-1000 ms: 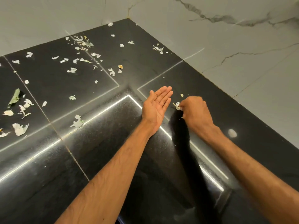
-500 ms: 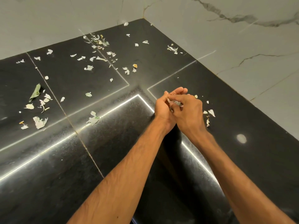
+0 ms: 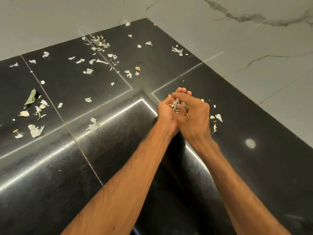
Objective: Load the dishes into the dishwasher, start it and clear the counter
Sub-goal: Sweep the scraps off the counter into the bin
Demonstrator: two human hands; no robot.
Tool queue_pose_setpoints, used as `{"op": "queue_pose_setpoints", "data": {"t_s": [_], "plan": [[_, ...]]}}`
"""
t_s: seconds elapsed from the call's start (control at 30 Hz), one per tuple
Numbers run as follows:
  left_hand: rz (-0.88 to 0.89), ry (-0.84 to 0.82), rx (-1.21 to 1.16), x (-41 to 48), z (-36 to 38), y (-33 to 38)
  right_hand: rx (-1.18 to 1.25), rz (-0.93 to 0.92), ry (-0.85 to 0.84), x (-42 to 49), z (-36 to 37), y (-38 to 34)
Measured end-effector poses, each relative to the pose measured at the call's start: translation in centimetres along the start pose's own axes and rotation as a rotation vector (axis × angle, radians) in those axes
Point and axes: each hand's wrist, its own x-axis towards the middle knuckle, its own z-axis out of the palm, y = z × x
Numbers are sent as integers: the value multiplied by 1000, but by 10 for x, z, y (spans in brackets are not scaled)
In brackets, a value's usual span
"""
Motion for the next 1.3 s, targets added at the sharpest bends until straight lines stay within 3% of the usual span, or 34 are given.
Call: {"op": "queue_pose_setpoints", "data": {"t_s": [0.23,0.47,0.73,0.87,0.97,1.1,1.2,1.3], "plan": [[36,-5,-50,11,4,-6,32,-93,46,-4,16,8],[-36,20,32,11,6,-7,56,-171,233,11,2,10],[-59,-25,-100,20,12,-7,-104,-270,402,27,-9,29],[6,-14,-109,20,14,-3,-81,-180,478,17,-26,62],[1,-21,-103,18,14,-1,-162,32,401,-1,-41,95],[-2,-34,-91,17,13,0,-311,306,129,-19,-46,122],[-17,-56,-82,17,12,0,-538,323,-16,-19,-29,123],[-24,-80,-80,15,10,1,-558,314,-85,-3,-9,107]]}}
